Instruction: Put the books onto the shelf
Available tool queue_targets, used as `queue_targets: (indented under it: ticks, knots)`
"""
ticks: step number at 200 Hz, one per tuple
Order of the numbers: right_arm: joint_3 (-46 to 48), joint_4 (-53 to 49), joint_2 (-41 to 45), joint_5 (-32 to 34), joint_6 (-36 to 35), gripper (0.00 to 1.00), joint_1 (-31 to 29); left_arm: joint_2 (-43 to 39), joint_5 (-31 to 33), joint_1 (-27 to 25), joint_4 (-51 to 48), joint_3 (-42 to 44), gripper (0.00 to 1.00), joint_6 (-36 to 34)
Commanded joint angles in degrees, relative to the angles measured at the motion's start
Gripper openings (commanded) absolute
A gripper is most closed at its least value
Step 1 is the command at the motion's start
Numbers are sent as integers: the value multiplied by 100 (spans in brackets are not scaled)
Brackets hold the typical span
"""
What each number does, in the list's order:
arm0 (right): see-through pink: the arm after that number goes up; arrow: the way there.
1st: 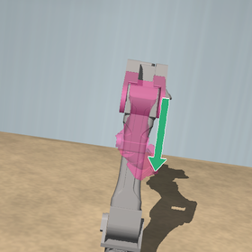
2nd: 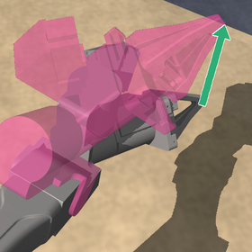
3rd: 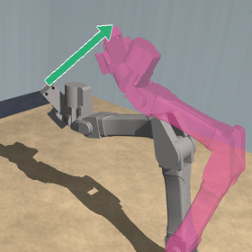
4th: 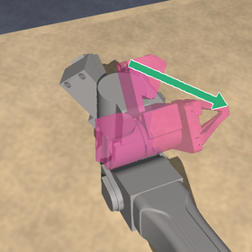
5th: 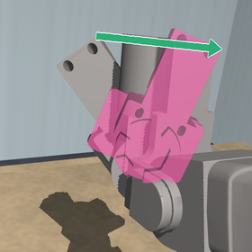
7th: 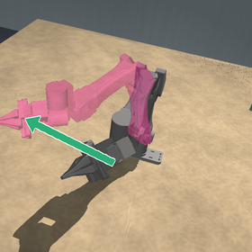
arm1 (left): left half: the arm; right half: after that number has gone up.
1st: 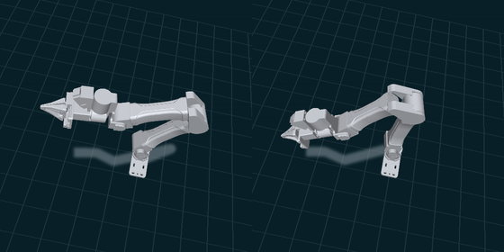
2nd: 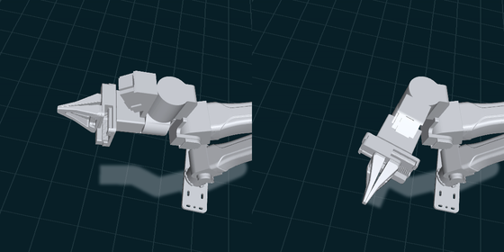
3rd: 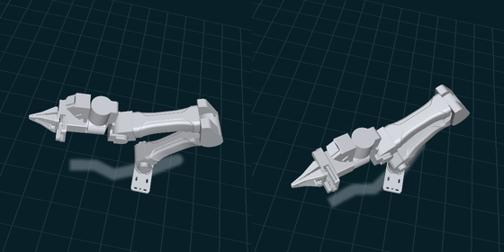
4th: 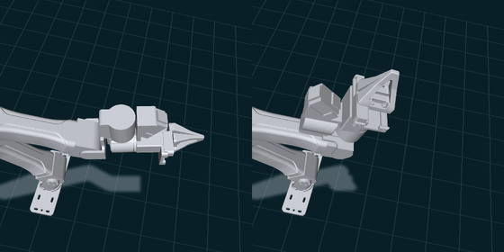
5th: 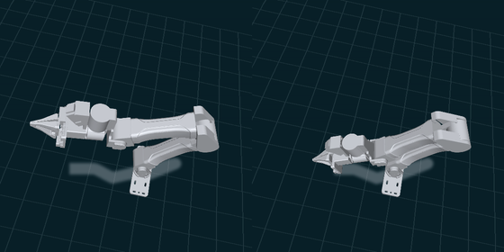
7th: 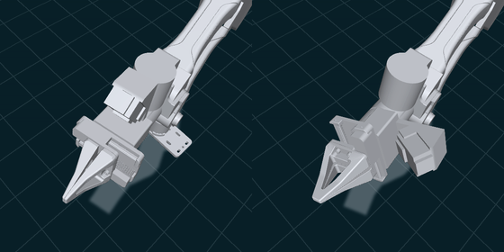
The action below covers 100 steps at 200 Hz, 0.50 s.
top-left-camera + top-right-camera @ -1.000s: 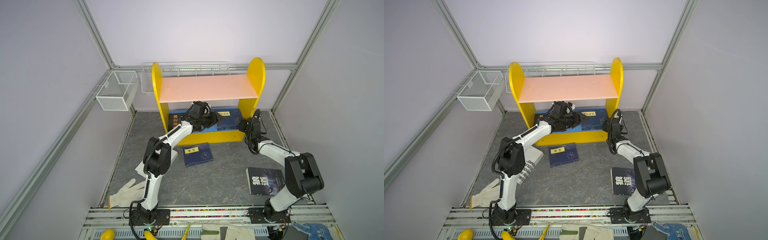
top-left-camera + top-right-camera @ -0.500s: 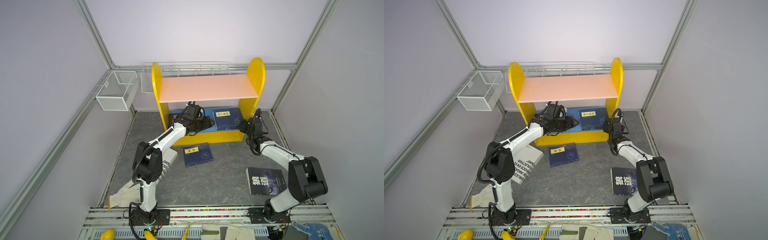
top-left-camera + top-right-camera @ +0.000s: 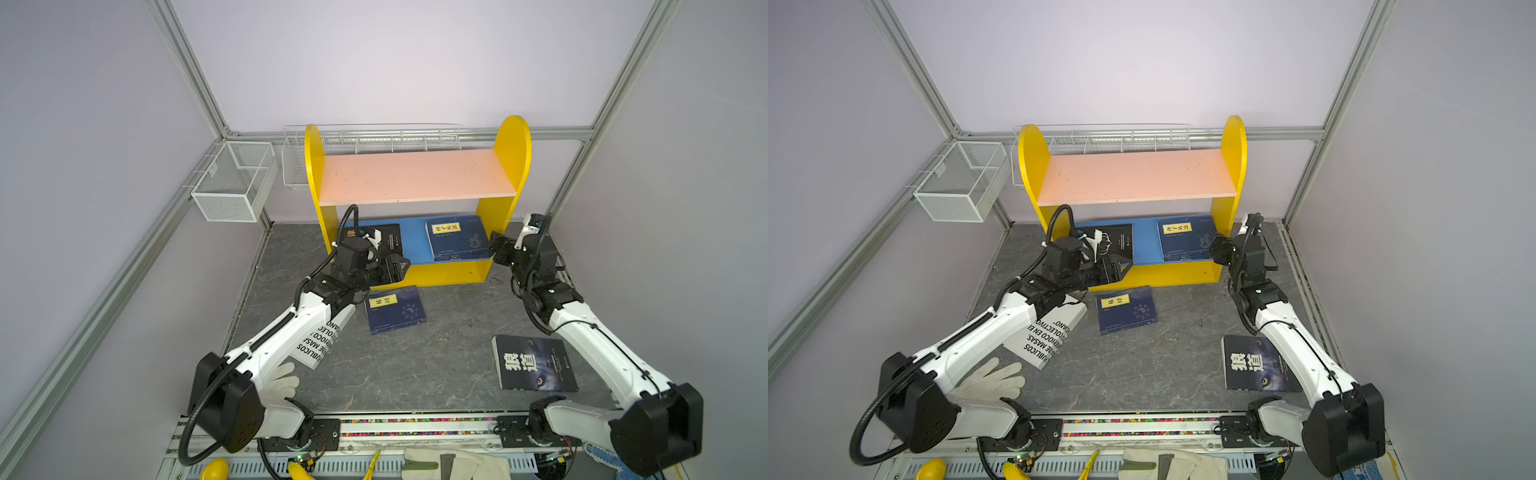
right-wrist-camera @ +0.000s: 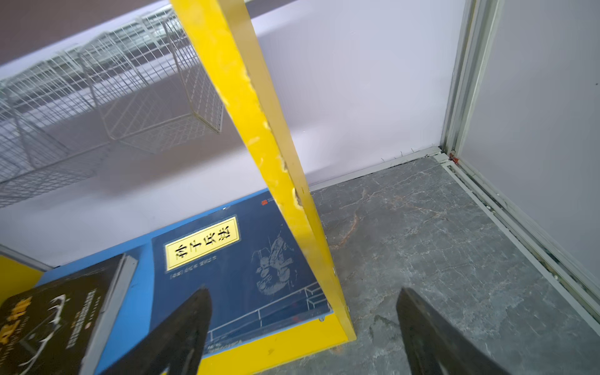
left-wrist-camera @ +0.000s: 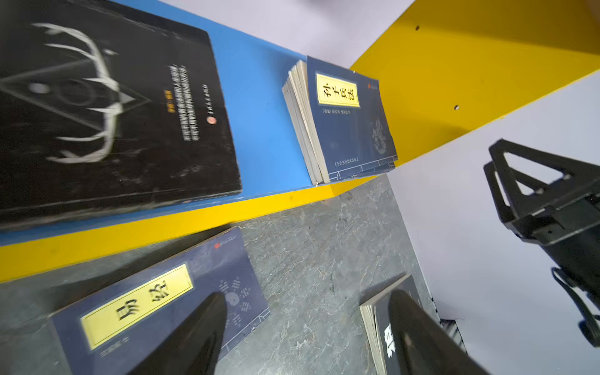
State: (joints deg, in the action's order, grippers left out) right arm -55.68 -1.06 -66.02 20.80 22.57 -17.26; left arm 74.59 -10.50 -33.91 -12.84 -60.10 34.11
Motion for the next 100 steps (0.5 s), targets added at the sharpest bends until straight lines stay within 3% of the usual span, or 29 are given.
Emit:
queue_targets:
  ticks: [1, 31, 57, 100]
  knots:
    - [384, -1019, 630, -187, 216, 92, -85, -371, 812, 12, -202, 808, 80, 137]
    - [929, -1712, 1576, -563, 497, 93, -158, -744, 1000, 85, -101, 1788, 80, 404]
    - [1600, -1511, 2007, -974, 1023, 94, -334, -532, 829, 239, 530, 2363, 79, 594]
    - [2230, -294, 1205, -1152, 1223, 94, -1192, 324, 799, 297, 810, 2184, 78, 657]
